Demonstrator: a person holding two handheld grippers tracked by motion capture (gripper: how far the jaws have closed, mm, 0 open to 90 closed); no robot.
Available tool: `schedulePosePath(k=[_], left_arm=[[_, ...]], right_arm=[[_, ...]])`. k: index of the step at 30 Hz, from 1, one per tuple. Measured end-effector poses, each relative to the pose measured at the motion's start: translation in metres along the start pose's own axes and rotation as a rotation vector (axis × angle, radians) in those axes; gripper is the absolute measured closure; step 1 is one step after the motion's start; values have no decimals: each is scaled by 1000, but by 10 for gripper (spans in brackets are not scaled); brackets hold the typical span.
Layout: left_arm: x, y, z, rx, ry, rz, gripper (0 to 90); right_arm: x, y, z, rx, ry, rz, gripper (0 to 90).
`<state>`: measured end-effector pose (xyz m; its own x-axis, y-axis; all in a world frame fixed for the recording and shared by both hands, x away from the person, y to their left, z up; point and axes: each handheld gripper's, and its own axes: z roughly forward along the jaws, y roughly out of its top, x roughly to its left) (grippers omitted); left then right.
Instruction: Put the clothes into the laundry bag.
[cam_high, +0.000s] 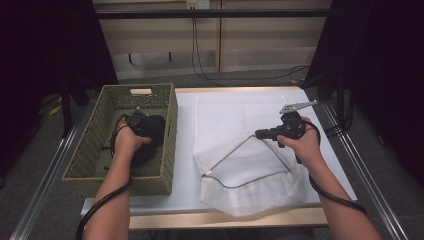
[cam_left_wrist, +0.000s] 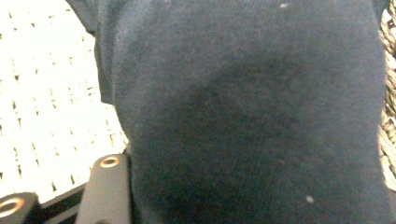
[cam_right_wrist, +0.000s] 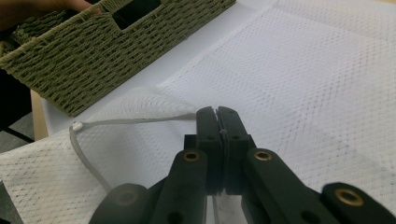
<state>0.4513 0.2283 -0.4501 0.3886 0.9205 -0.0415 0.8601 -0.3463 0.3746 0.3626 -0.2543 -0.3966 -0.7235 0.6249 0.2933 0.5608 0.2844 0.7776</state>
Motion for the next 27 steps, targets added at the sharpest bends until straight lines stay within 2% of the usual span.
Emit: schedulePosePath(k=[1,2,5,6,9,13,16,19,22,23,27], left_arm=[[0,0,-1,-3,5,0,447],[0,1,-2,-7,-1,-1,529],[-1,2,-3,7,-4,2,559],[0,2,-3,-10,0,-39,559],[1,1,-3,-17,-21,-69,585],[3,2,-5,-14,-27,-76,590],[5,2,-9,-38,-52,-116,595],[7,1,-12,-41,-71,-135,597],[11,1,-23,-48,-96,-173,600],[14,2,-27,-47,-103,-168,601],[16,2,-36,-55,-117,-193,603]], right_arm=[[0,0,0,0,0,0,893],[0,0,0,0,2,1,893],[0,0,0,0,1,-1,893],[0,0,0,0,0,-2,893],[0,0,-2,-3,-6,2,893],[0,0,-3,-7,-7,5,893],[0,-1,-4,-8,-7,4,893],[0,-1,-4,-10,-6,3,893],[0,-1,-3,-8,-5,7,893],[0,-1,-3,-8,-6,10,893],[0,-1,-2,-6,-4,7,893]])
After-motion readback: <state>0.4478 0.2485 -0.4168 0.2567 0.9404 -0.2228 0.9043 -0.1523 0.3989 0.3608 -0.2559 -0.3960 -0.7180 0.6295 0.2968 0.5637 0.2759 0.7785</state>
